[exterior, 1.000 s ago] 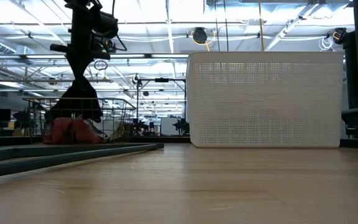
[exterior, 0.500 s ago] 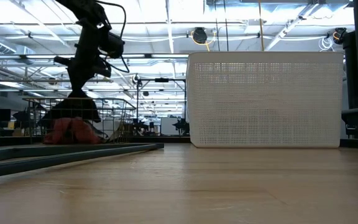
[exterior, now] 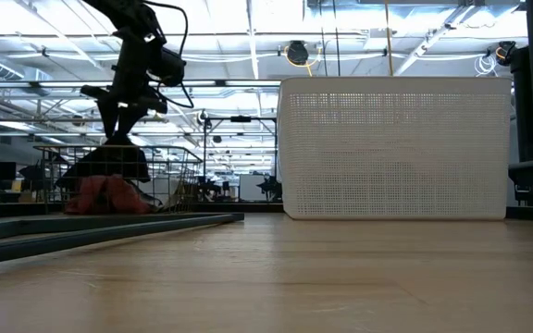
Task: Pick & Place Cloths
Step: Adjust the black undergarment in the gold wire basket
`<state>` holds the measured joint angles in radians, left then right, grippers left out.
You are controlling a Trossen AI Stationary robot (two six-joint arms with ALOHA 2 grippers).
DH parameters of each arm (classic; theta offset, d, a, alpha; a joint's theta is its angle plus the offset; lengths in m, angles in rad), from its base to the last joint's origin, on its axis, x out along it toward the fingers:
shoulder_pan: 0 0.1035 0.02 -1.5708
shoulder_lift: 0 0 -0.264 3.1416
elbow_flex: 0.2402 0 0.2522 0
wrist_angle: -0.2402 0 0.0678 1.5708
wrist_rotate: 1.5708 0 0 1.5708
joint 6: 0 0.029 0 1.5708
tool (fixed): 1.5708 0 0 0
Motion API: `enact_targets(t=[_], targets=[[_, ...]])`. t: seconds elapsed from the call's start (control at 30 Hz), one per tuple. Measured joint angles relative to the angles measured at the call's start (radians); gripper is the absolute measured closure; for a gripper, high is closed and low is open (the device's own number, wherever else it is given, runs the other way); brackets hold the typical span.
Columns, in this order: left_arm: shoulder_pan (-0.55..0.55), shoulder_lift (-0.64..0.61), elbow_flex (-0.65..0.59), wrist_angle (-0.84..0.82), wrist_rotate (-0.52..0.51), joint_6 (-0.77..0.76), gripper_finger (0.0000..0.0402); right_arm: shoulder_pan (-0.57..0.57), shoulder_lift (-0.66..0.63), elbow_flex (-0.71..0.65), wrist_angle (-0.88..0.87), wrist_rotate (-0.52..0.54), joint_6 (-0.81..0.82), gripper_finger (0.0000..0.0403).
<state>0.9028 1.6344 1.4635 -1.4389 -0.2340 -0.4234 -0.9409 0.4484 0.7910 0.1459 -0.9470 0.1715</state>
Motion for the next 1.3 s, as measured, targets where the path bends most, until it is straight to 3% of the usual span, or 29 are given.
enact_targets(t=[0.2, 0.4, 0.7, 0.9, 1.07, 1.3], targets=[[0.000, 0.000, 0.000, -0.009, 0.028, 0.006, 0.0193, 0.000, 0.000, 0.000, 0.000, 0.000, 0.000, 0.0319], [0.000, -0.003, 0.000, -0.043, 0.124, 0.029, 0.0157, 0.000, 0.000, 0.000, 0.000, 0.001, 0.000, 0.0319], [-0.015, -0.083, 0.087, -0.010, 0.099, -0.050, 0.0151, 0.000, 0.000, 0.000, 0.008, 0.006, 0.000, 0.0319], [-0.060, -0.101, 0.145, 0.190, 0.116, -0.029, 0.0151, 0.000, 0.000, 0.000, 0.008, 0.006, 0.000, 0.0319], [-0.089, -0.082, 0.145, 0.353, 0.209, -0.036, 0.0151, 0.000, 0.000, 0.000, 0.007, 0.006, 0.000, 0.0319], [-0.113, -0.011, 0.145, 0.321, 0.109, -0.092, 0.0151, 0.000, 0.000, 0.000, 0.007, 0.006, 0.000, 0.0319]])
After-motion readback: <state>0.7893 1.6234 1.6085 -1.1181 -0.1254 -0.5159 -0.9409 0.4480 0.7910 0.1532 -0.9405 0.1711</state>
